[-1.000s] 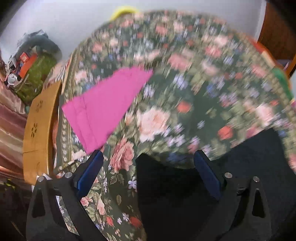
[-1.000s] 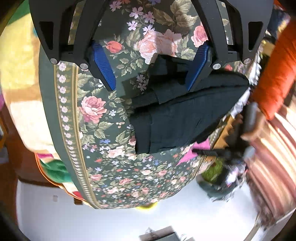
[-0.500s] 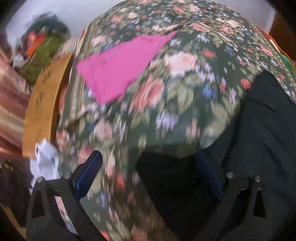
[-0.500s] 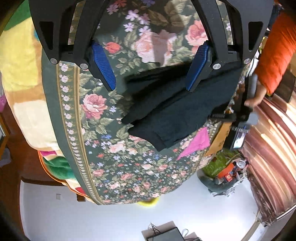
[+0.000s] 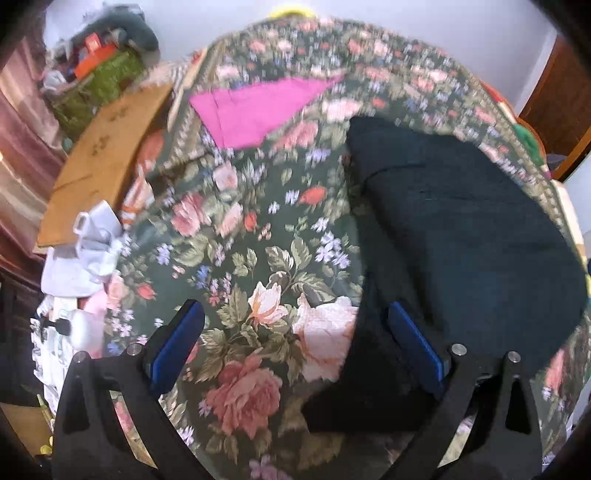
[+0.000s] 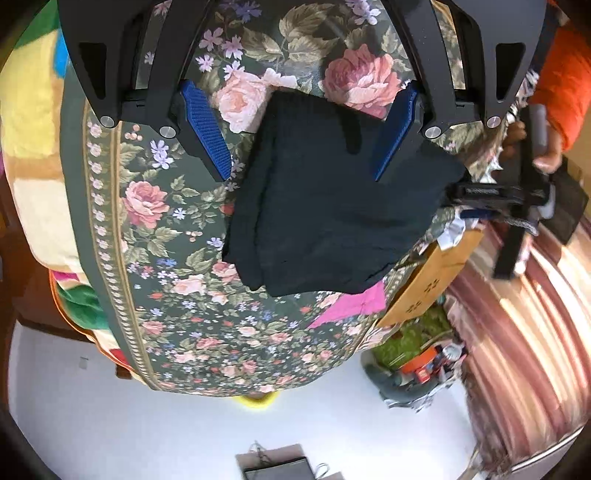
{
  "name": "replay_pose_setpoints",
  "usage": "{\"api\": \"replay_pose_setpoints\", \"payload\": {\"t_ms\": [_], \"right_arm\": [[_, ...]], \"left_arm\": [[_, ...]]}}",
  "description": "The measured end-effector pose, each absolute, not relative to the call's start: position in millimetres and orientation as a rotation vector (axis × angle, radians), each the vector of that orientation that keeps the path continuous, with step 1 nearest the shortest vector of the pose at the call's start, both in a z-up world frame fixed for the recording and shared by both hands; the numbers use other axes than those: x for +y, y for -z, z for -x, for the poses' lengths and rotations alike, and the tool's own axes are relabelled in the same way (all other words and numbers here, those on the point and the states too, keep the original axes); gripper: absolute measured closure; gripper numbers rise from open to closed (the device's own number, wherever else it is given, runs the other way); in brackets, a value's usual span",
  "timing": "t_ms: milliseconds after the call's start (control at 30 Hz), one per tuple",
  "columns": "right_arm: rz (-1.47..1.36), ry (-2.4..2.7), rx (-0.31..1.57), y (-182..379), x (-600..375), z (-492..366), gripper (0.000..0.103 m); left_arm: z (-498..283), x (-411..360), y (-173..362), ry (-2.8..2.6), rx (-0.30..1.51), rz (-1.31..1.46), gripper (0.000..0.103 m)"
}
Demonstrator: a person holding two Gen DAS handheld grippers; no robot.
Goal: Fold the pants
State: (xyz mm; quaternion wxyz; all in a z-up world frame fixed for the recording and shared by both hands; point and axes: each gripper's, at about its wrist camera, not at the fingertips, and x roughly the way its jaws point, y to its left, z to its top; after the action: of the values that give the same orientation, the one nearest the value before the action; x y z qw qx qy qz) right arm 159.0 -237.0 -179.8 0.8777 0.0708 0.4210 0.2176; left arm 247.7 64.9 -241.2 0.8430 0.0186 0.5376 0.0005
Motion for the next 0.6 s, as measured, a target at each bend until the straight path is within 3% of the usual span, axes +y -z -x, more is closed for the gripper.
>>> {"api": "replay_pose_setpoints", "payload": {"t_ms": [100, 133, 200, 333, 367, 600], "right_arm": [[-0.142, -0.450, 0.892, 188, -237, -164, 0.035], [-0.141, -0.447, 0.899, 190, -236, -164, 0.044], [-0.151, -0.459, 0.917, 196, -236, -168, 0.053], [-0.096, -0.456, 0.919, 200, -233, -167, 0.068], [-0.081, -0.449, 0.919, 201, -233, -165, 0.073], [-0.081, -0.462, 0.947, 205, -238, -165, 0.075]], "left_arm": [[-235, 60, 219, 0.026, 1.056, -0.020, 0.002], [-232, 57, 214, 0.035, 1.034, -0.031, 0.002], [-226, 47, 210, 0.041, 0.990, -0.083, 0.004], [-227, 40, 231, 0.002, 1.031, -0.164, 0.023], [-227, 42, 238, 0.007, 1.044, -0.150, 0.023], [-220, 55, 243, -0.007, 1.037, -0.052, 0.023]]}}
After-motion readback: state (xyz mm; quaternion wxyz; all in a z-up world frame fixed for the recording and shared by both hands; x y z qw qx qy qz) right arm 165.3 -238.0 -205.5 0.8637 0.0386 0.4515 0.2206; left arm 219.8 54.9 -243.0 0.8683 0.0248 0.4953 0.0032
